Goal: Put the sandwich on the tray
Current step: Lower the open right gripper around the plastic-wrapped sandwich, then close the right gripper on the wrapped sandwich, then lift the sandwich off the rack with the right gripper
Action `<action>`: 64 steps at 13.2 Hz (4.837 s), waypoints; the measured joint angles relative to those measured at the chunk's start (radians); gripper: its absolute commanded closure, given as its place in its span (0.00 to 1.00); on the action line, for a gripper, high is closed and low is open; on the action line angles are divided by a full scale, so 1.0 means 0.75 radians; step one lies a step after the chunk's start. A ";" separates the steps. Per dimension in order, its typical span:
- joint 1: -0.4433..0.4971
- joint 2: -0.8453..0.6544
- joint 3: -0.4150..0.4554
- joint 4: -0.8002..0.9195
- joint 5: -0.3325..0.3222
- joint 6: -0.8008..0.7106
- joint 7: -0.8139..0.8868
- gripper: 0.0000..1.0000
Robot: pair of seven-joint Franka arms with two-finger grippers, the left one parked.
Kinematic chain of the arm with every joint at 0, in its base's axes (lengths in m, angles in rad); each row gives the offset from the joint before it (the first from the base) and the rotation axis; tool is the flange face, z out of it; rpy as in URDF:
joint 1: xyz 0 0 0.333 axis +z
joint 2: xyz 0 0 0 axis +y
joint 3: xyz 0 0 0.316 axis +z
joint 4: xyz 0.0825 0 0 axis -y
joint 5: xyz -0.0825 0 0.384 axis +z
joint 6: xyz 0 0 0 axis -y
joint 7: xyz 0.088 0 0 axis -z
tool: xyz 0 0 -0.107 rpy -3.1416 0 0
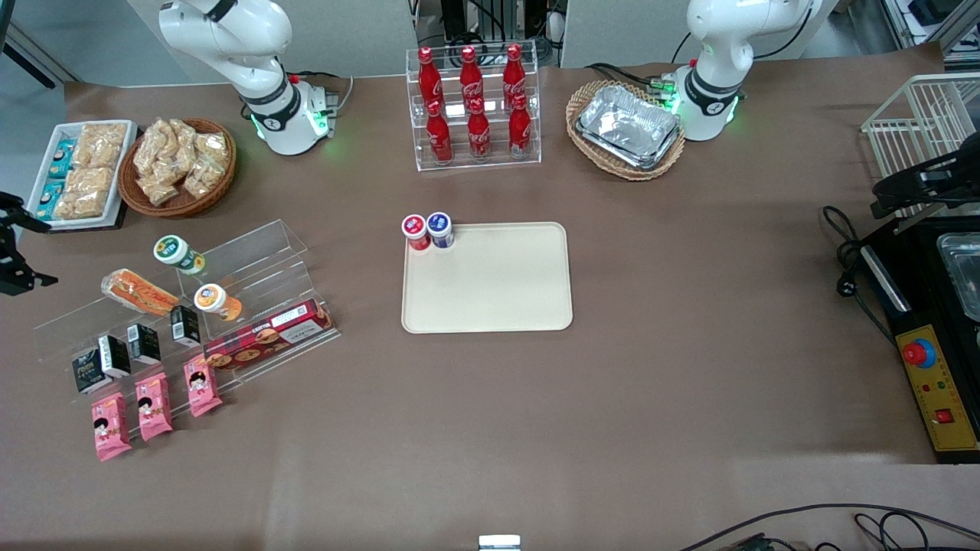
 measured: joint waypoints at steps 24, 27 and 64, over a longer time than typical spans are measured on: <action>-0.087 0.159 -0.017 -0.153 0.139 0.233 0.113 0.00; -0.087 0.144 -0.018 -0.228 0.139 0.290 0.113 0.00; -0.106 0.145 0.002 -0.017 0.141 0.274 -0.398 0.63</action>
